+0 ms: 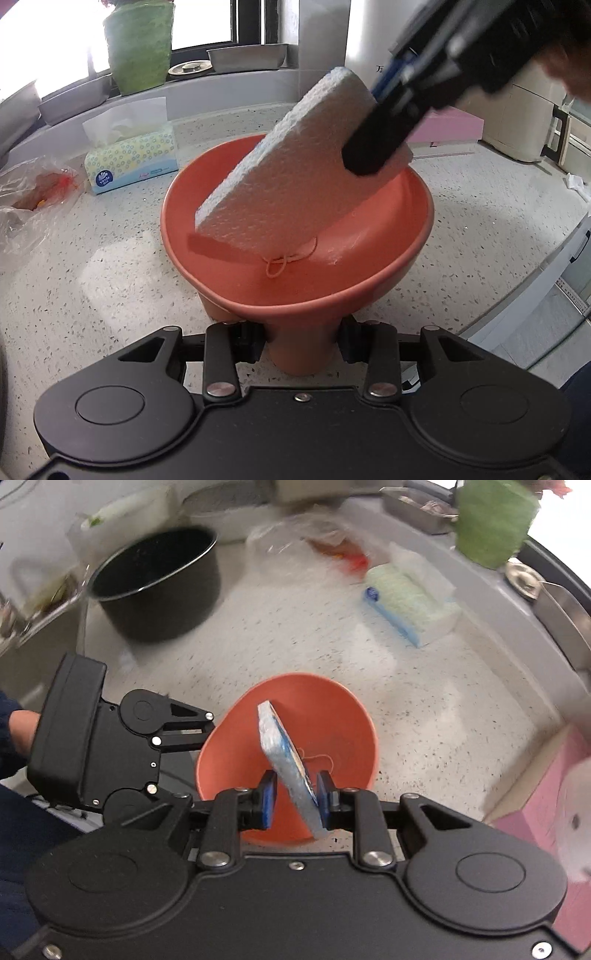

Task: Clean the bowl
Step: 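Lower the sponge into the bowl with the right gripper, then scrub the sponge around the bowl's inside with the right gripper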

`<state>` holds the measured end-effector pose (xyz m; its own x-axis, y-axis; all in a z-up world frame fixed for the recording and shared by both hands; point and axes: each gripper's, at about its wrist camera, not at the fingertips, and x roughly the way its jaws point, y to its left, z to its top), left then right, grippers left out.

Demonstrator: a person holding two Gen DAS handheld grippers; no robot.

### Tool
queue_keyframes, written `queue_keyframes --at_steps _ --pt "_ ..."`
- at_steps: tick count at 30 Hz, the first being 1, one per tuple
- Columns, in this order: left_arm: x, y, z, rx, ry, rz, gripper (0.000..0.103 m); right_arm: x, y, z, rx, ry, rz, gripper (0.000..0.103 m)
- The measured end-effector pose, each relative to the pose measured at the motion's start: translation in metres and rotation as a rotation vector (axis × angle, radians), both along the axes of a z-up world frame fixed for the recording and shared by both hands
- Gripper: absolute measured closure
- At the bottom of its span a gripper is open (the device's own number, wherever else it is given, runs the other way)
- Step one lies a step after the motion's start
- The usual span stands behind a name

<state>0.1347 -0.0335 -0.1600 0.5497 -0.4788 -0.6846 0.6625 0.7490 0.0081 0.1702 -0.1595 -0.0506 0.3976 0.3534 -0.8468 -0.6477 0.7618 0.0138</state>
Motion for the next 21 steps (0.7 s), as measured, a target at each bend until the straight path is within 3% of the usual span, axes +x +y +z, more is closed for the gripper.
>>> queue_keyframes --at_steps 6,8,12,17,21 --pt "0.002 -0.001 0.0 0.003 0.005 0.0 0.065 -0.012 -0.012 -0.011 0.155 -0.094 -0.117 0.077" --pt "0.003 -0.001 0.0 0.003 0.005 0.002 0.065 -0.014 -0.012 -0.008 0.17 -0.127 -0.129 0.09" --pt "0.005 -0.001 0.0 0.014 -0.001 0.001 0.065 -0.007 -0.01 0.009 0.146 -0.094 -0.148 0.092" --pt "0.006 -0.003 0.0 0.02 -0.006 0.002 0.065 0.042 -0.014 0.033 0.219 0.248 -0.256 0.092" --pt "0.005 -0.003 0.0 0.022 -0.007 0.005 0.065 0.07 -0.021 0.014 0.246 0.462 -0.407 0.092"
